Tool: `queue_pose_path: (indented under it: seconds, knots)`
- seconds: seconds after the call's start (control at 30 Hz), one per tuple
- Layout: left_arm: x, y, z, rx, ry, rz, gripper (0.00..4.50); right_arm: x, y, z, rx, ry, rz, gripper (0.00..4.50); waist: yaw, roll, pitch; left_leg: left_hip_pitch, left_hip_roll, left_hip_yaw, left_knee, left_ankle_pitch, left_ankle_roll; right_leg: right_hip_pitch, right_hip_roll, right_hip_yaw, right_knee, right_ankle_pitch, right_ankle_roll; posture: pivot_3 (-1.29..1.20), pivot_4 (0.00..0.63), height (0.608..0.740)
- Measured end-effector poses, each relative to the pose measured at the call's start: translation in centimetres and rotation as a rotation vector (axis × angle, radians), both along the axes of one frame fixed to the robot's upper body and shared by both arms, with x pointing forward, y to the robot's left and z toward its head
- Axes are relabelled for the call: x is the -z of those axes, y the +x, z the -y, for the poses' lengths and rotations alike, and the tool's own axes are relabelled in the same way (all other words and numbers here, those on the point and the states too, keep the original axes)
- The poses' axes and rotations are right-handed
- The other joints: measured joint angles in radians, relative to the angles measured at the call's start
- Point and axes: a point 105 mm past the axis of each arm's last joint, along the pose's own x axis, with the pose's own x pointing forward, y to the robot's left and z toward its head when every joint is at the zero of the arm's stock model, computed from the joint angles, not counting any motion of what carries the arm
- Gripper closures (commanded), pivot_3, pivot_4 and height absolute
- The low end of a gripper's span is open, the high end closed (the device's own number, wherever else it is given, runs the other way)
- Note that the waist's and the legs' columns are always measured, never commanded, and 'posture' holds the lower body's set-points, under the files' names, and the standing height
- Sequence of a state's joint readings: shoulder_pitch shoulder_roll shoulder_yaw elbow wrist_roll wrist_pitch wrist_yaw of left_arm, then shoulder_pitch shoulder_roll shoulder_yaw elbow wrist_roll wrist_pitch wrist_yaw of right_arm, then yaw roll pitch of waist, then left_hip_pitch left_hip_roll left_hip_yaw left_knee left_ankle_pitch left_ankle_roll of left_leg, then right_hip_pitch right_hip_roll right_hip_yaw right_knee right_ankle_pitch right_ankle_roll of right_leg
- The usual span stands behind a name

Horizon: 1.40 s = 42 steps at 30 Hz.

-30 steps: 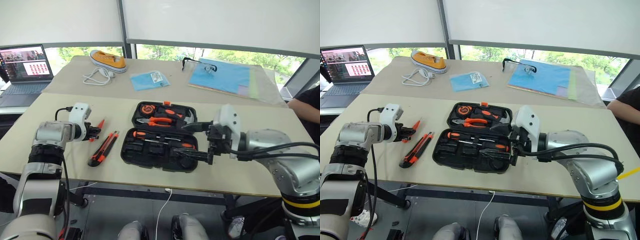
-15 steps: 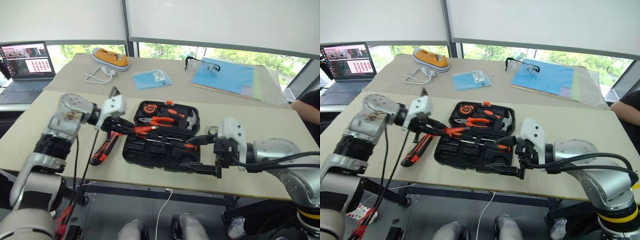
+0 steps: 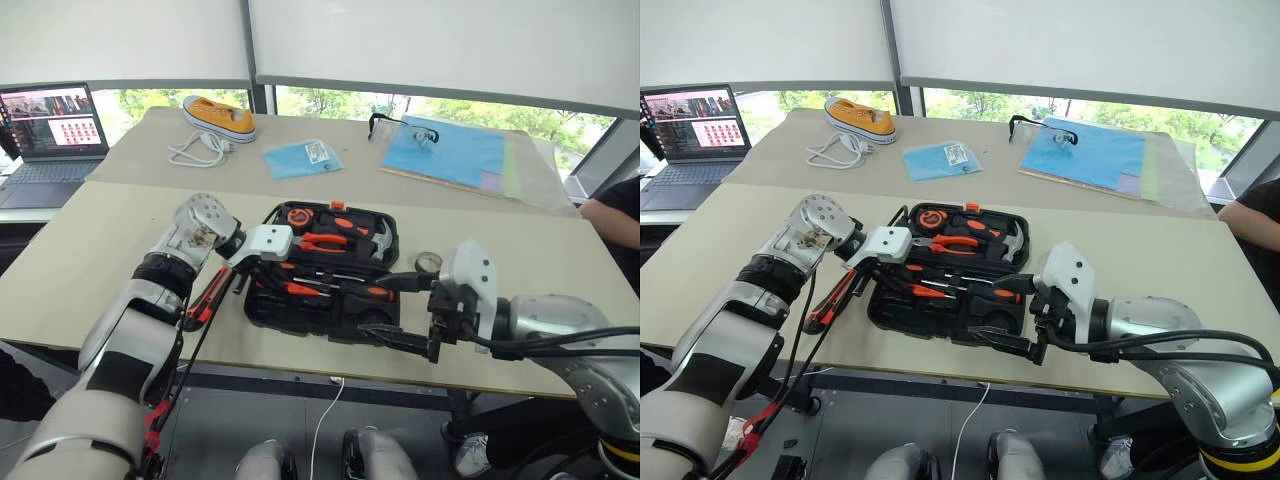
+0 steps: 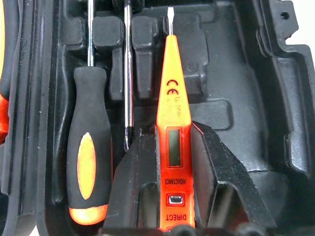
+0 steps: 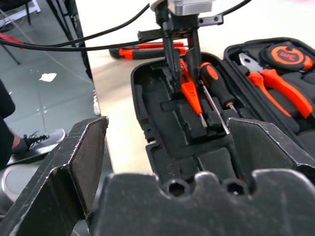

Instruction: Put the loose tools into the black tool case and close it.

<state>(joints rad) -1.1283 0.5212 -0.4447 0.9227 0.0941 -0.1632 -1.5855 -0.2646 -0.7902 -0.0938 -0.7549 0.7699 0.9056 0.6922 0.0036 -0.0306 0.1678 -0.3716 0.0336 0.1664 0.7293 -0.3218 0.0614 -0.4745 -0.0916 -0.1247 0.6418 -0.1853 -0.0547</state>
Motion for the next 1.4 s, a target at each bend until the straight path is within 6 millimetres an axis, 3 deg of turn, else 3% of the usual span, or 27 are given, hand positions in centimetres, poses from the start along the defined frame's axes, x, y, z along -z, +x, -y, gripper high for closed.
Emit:
queue_pose_path:
  seconds: [0.13, 0.2, 0.23, 0.33, 0.37, 0.57, 0.67, 0.87, 1.1, 1.4]
  knots:
    - [0.2, 0.2, 0.1, -0.014, -0.007, -0.006, 4.08, 0.1, 0.1, 0.1, 0.018, -0.001, 0.000, 0.00, -0.001, 0.000, 0.000, 0.000, 0.000, 0.000, 0.001, -0.001, 0.001, 0.001, 0.000, 0.001, 0.000, 0.001, 0.001, 0.00, 0.150, 0.718]
    - [0.3, 0.3, 0.1, -0.022, -0.007, -0.013, 3.08, 0.1, 0.1, 0.1, 0.020, -0.002, 0.000, 0.00, -0.001, 0.000, 0.000, 0.000, 0.000, 0.000, 0.001, -0.001, 0.001, 0.001, 0.000, 0.001, 0.000, 0.001, 0.002, 0.00, 0.150, 0.718]
    - [0.5, 0.3, 0.0, -0.026, -0.003, -0.018, 2.85, 0.1, 0.1, 0.1, 0.021, -0.002, 0.000, 0.00, -0.002, 0.000, 0.000, 0.000, 0.000, 0.000, 0.001, -0.001, 0.001, 0.001, 0.000, 0.001, 0.000, 0.001, 0.002, 0.00, 0.150, 0.718]
    - [0.4, 0.1, -0.3, -0.024, -0.009, -0.046, 1.61, 0.1, 0.1, 0.2, 0.022, -0.003, 0.001, 0.00, -0.003, 0.000, 0.000, 0.000, 0.000, 0.000, 0.001, -0.001, 0.001, 0.001, 0.000, 0.000, 0.000, 0.000, 0.001, 0.00, 0.150, 0.718]
    - [0.3, 0.0, -0.5, -0.038, -0.018, -0.056, 1.41, 0.1, 0.1, 0.2, 0.022, -0.004, 0.001, 0.00, -0.003, 0.000, 0.000, 0.000, 0.000, 0.000, 0.001, -0.001, 0.001, 0.000, 0.000, 0.000, 0.000, 0.000, 0.001, 0.00, 0.150, 0.718]
    - [-3.4, -0.3, -2.8, -0.118, -0.168, -0.033, 1.41, 0.2, -0.1, 0.1, 0.011, -0.002, -0.014, 0.00, -0.006, -0.001, 0.000, 0.000, 0.000, -0.001, 0.001, -0.001, 0.001, 0.000, -0.001, 0.001, 0.000, 0.000, 0.002, 0.00, 0.150, 0.718]
    - [-3.2, -0.9, -2.7, -0.134, -0.265, -0.084, 2.15, 0.3, -0.1, 0.1, 0.007, 0.000, -0.020, 0.00, -0.002, -0.001, 0.000, -0.001, 0.000, 0.000, 0.001, -0.001, 0.002, 0.000, 0.000, 0.000, 0.000, 0.000, 0.002, 0.00, 0.150, 0.718]
    - [-1.9, -0.3, -0.8, -0.230, -0.423, -0.160, 4.44, 0.4, 0.0, 0.1, 0.007, 0.001, -0.028, 0.00, 0.008, -0.001, 0.000, -0.002, -0.002, 0.000, 0.002, -0.001, 0.002, 0.000, 0.001, 0.000, 0.000, 0.000, 0.003, 0.00, 0.150, 0.718]
    - [0.2, -0.1, 0.8, -0.272, -0.475, -0.194, 4.44, 0.6, 0.4, 0.4, 0.022, 0.001, -0.039, 0.00, 0.002, -0.001, 0.000, -0.001, -0.001, 0.000, 0.002, -0.001, 0.002, 0.000, 0.001, 0.000, 0.000, 0.000, 0.003, 0.00, 0.150, 0.718]
    - [1.5, -0.3, 0.4, -0.253, -0.407, -0.140, 4.44, 0.7, 0.4, 0.4, 0.029, 0.000, -0.043, 0.00, 0.003, -0.001, 0.000, 0.000, -0.001, 0.000, 0.002, -0.001, 0.002, 0.001, -0.001, 0.001, 0.000, 0.000, 0.003, 0.00, 0.150, 0.718]
